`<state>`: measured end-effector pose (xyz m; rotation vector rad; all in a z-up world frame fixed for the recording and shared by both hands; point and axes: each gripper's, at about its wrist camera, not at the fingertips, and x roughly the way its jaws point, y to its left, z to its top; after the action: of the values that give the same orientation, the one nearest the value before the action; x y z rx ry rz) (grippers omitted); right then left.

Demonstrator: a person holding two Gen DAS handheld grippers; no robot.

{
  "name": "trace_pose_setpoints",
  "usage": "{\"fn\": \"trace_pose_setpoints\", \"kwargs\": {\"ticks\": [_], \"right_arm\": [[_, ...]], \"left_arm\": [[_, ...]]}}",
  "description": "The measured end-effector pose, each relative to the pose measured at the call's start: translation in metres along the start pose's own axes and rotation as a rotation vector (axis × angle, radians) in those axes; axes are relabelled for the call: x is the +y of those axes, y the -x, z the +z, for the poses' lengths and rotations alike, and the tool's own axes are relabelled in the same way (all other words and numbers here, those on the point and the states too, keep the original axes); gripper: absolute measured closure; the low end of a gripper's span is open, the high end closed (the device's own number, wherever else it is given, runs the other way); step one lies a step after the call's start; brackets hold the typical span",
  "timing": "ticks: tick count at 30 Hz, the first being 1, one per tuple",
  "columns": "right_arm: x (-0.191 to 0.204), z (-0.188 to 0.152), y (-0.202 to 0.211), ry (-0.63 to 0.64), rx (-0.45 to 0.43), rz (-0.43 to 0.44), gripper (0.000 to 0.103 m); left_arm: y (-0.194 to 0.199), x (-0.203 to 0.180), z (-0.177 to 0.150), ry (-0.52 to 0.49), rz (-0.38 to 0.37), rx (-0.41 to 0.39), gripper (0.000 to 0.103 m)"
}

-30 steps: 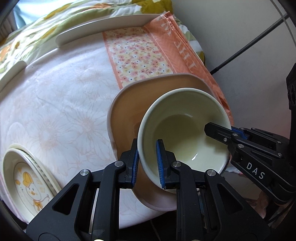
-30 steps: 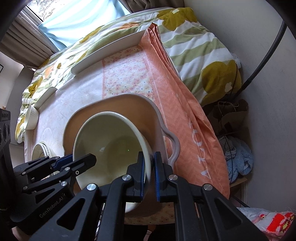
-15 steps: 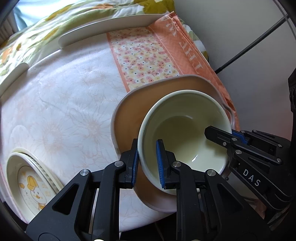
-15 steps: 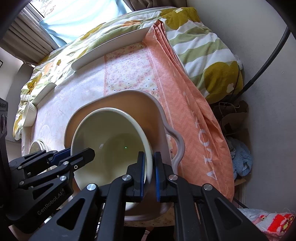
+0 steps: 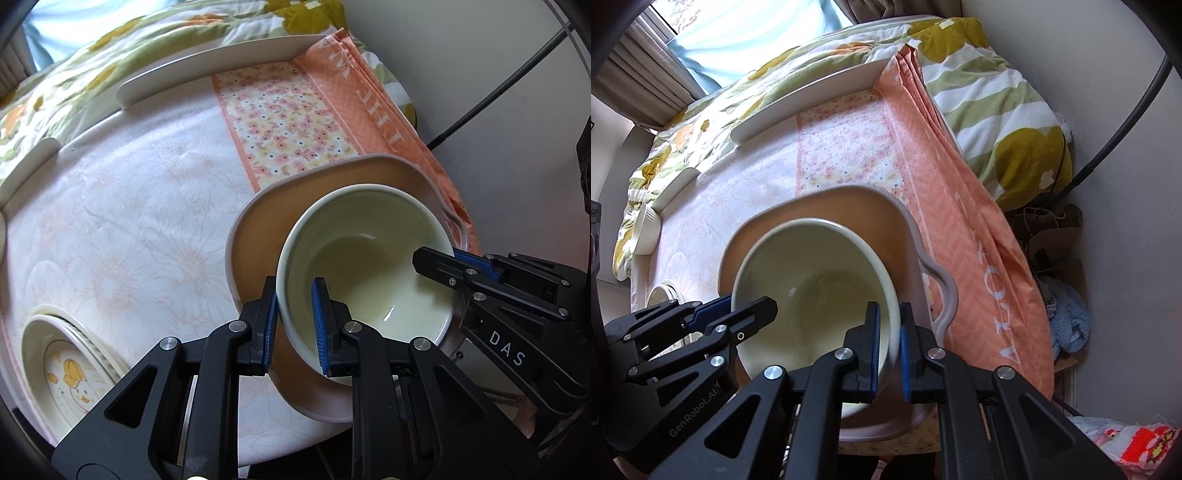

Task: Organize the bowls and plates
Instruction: 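Lift the cream bowl with both grippers, lower it into the pink dish, open, then move both grippers to the white ribbed bowl rim and close on it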

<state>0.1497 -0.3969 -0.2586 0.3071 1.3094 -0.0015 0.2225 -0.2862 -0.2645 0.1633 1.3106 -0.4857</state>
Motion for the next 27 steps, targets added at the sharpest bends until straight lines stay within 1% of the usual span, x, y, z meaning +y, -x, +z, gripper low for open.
{"fn": "trace_pose_setpoints", "kwargs": {"ticks": [8, 14, 17, 20, 21, 22, 23, 24, 25, 26, 27], "right_arm": [[-0.002, 0.003, 0.007, -0.007, -0.013, -0.004, 0.094], [-0.005, 0.005, 0.019, -0.013, -0.038, 0.000, 0.094], [-0.008, 0.005, 0.029, -0.015, -0.051, 0.004, 0.094], [-0.007, 0.006, 0.042, 0.001, -0.071, 0.013, 0.094], [-0.006, 0.007, 0.051, 0.010, -0.089, 0.019, 0.092], [-0.005, 0.006, 0.058, 0.018, -0.104, 0.022, 0.089], [-0.004, 0.007, 0.064, 0.028, -0.119, 0.026, 0.072], [-0.004, 0.007, 0.071, 0.040, -0.135, 0.032, 0.038], [-0.003, 0.007, 0.081, 0.051, -0.162, 0.045, 0.019], [-0.002, 0.007, 0.090, 0.060, -0.192, 0.058, 0.000], [-0.001, 0.007, 0.097, 0.071, -0.218, 0.068, 0.000]], "left_arm": [[0.012, -0.004, 0.008, -0.036, 0.015, -0.039, 0.087], [0.021, -0.002, 0.007, -0.027, 0.005, -0.051, 0.087], [0.036, -0.001, 0.008, -0.020, 0.006, -0.080, 0.087], [0.062, 0.002, 0.006, -0.015, 0.013, -0.138, 0.087], [0.070, 0.004, 0.005, -0.012, 0.016, -0.154, 0.086], [0.079, 0.007, 0.004, -0.003, 0.025, -0.169, 0.077], [0.089, 0.011, 0.003, 0.010, 0.034, -0.185, 0.067], [0.098, 0.016, 0.000, 0.025, 0.035, -0.204, 0.032], [0.109, 0.021, -0.003, 0.046, 0.034, -0.238, 0.005], [0.122, 0.027, -0.007, 0.067, 0.041, -0.284, 0.001], [0.136, 0.032, -0.013, 0.084, 0.059, -0.333, 0.000]]}}
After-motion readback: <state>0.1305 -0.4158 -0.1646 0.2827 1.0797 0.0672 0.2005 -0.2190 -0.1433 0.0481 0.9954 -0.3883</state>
